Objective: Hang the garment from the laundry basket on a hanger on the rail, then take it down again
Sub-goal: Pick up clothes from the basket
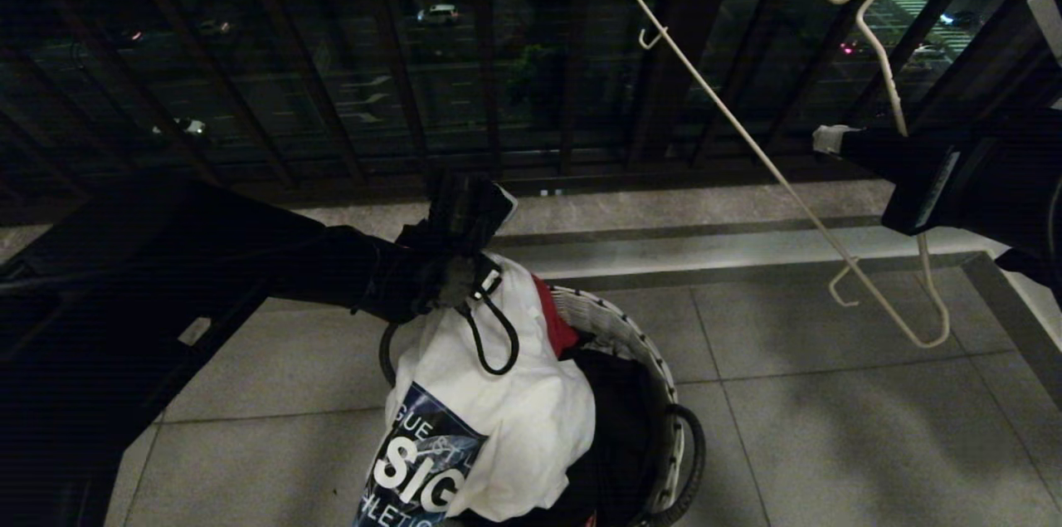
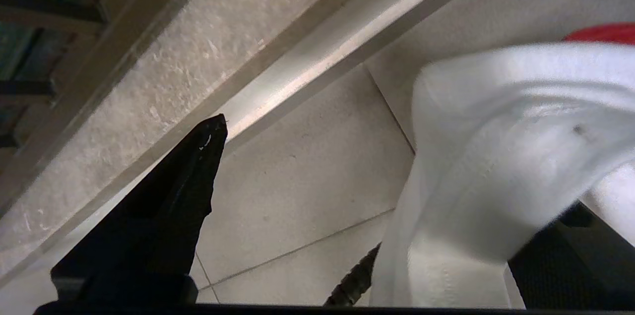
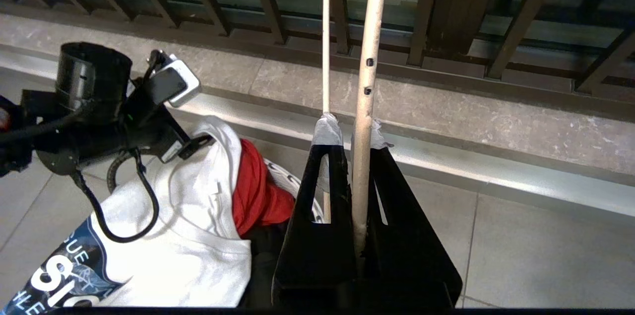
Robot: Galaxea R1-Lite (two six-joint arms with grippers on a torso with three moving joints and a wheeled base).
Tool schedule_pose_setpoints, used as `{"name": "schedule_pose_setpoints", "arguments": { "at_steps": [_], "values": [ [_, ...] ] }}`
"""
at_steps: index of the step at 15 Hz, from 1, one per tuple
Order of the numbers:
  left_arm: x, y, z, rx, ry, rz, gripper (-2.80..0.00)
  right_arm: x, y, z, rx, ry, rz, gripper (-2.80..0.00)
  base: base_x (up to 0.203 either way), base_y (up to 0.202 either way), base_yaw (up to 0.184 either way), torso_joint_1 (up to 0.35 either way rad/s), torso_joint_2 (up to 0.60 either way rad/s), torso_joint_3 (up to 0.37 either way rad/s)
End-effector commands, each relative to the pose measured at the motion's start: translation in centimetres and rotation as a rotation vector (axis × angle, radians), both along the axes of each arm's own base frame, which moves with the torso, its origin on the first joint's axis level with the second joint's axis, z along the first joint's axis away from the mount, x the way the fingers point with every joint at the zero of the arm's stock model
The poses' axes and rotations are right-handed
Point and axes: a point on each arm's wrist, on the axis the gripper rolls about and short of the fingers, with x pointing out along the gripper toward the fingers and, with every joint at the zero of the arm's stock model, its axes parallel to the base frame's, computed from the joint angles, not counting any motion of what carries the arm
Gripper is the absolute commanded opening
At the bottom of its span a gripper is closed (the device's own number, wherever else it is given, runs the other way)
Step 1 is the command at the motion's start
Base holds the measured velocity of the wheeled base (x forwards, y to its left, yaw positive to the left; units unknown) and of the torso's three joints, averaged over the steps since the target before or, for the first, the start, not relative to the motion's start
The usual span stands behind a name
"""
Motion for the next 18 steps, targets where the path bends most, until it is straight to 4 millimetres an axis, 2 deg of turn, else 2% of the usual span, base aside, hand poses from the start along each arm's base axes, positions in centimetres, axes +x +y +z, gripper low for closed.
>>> {"name": "schedule_pose_setpoints", "arguments": {
  "at_steps": [1,6,7,14,16,18],
  "values": [
    [0.2,0.0,-0.4,0.004,0.006,0.005,0.0,0.0,0.0,0.0,0.0,-0.002,0.001,-2.8,0.0,0.0,0.0,0.0,0.0,0.0],
    [0.1,0.0,-0.3,0.003,0.004,0.006,0.0,0.0,0.0,0.0,0.0,-0.002,0.001,-2.8,0.0,0.0,0.0,0.0,0.0,0.0],
    [0.1,0.0,-0.3,0.004,0.005,0.004,-2.8,0.0,0.0,0.0,0.0,0.0,0.001,-2.8,0.0,0.0,0.0,0.0,0.0,0.0],
    [-0.2,0.4,-0.6,0.016,0.028,0.01,-2.8,-0.1,0.0,0.1,0.001,-0.005,0.001,-2.8,0.0,0.0,0.0,0.0,0.0,0.0],
    [-1.0,0.9,0.0,0.015,0.028,0.012,-2.8,-0.1,0.0,0.1,0.002,-0.005,0.001,-2.8,0.0,0.0,0.0,0.0,0.0,0.0],
    [-2.3,1.7,1.6,-0.005,0.008,0.012,-2.8,-0.1,0.0,0.2,0.003,-0.007,0.001,-2.8,0.0,0.0,0.0,0.0,0.0,0.0]
  ]
}}
